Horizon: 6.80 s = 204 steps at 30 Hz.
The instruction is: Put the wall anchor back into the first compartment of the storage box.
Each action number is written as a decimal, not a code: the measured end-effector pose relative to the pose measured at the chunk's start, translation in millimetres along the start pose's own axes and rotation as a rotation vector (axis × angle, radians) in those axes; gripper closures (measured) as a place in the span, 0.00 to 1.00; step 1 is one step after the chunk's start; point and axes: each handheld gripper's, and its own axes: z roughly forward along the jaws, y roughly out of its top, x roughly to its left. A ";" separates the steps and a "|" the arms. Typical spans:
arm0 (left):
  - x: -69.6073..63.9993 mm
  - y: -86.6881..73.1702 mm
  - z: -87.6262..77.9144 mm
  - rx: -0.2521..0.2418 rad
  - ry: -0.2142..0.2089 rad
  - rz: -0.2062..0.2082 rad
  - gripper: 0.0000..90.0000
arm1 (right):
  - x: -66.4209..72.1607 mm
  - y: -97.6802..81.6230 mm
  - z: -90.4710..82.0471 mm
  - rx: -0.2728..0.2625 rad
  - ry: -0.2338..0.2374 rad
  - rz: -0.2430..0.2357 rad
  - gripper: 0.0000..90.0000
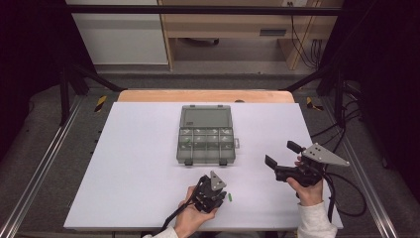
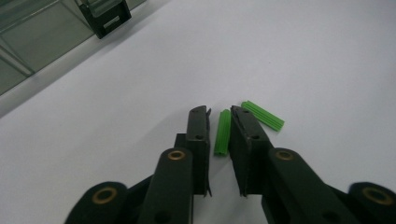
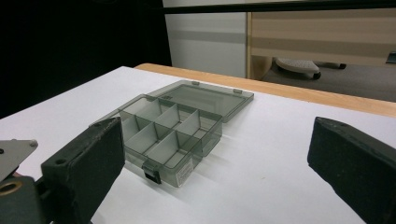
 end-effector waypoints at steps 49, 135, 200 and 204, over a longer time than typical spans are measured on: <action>66.8 18.7 -76.1 -0.179 0.010 -0.067 0.93 | -1.1 -1.5 1.3 0.003 -0.004 0.005 0.05; 189.4 51.9 -14.0 -0.104 0.200 -0.160 0.83 | -2.9 -2.5 2.4 0.007 0.001 0.004 0.04; 2.3 10.2 -6.3 -0.131 -0.025 -0.012 0.26 | -1.5 -2.0 1.4 0.010 -0.002 0.005 0.04; -0.5 9.8 -1.4 -0.111 -0.023 -0.003 0.30 | -1.5 -2.0 1.3 0.010 -0.003 0.006 0.04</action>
